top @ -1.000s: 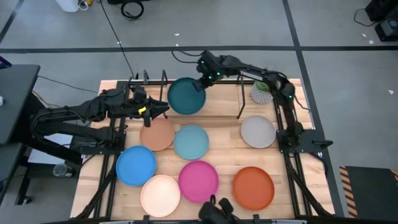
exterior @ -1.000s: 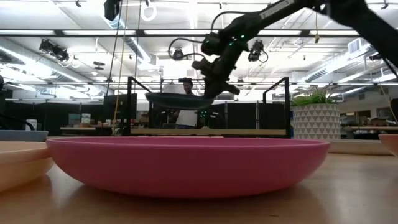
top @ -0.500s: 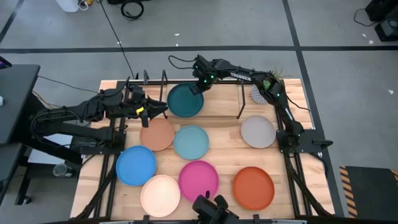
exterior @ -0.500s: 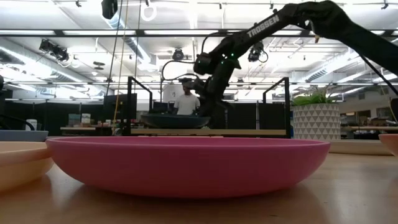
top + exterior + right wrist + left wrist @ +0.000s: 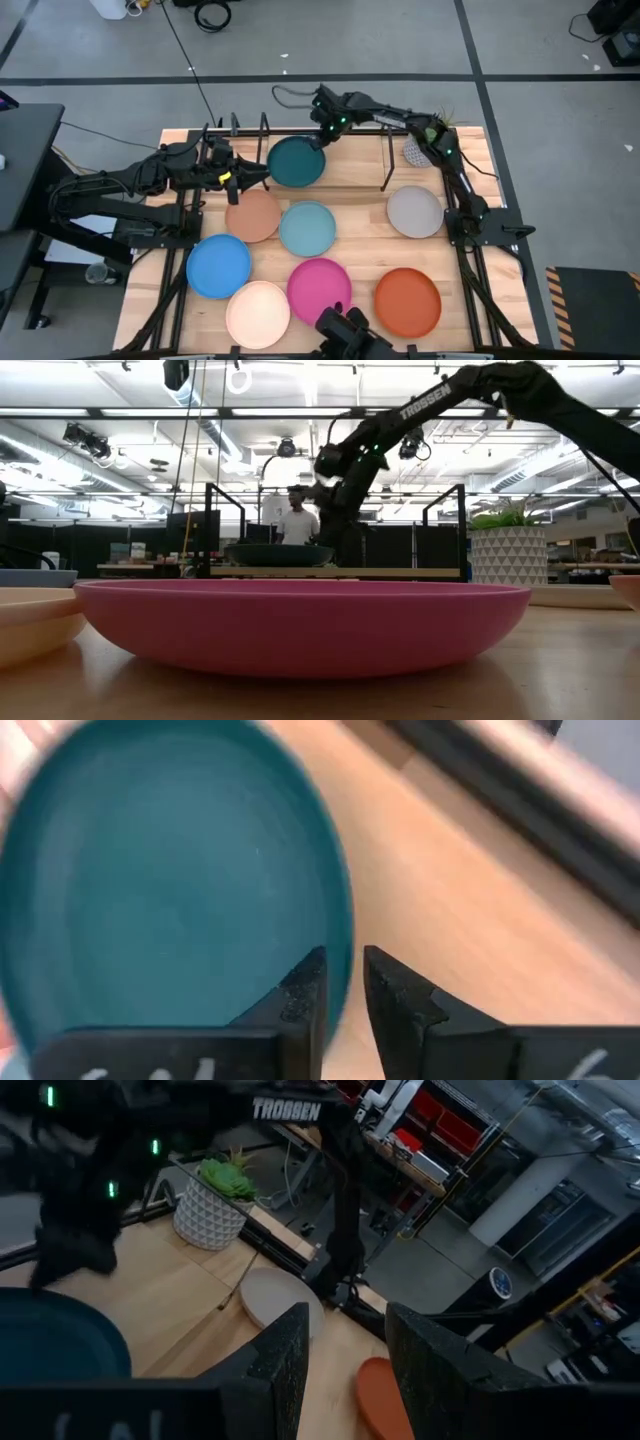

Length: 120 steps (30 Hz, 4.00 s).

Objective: Place and stack plates onto a shelf
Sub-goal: Put the dark blue plate on the shelf, then put the light blue plate on the shelf

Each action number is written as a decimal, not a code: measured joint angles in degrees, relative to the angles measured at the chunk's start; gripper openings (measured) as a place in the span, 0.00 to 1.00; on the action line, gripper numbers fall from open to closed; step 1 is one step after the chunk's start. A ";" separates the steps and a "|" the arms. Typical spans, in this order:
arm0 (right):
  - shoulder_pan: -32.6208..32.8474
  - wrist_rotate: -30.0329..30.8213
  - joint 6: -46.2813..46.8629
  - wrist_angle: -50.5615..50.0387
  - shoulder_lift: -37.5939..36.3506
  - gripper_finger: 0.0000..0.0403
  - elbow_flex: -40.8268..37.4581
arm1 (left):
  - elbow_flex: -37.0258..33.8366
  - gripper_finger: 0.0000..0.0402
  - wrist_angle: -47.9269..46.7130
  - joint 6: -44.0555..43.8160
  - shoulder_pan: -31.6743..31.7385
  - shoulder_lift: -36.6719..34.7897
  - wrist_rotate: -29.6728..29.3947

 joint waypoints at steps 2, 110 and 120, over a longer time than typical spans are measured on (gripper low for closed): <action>-0.93 0.24 -0.78 -0.92 -2.37 0.22 0.03 | 0.00 0.35 0.40 0.00 -0.02 0.00 0.34; -3.95 16.98 -60.92 -11.07 -9.26 0.10 -9.29 | 0.00 0.35 -0.26 -1.70 -0.33 0.11 2.28; -4.94 18.16 -59.58 -5.53 -9.65 0.25 -9.29 | 0.00 0.35 -0.32 -1.73 -0.34 0.11 3.33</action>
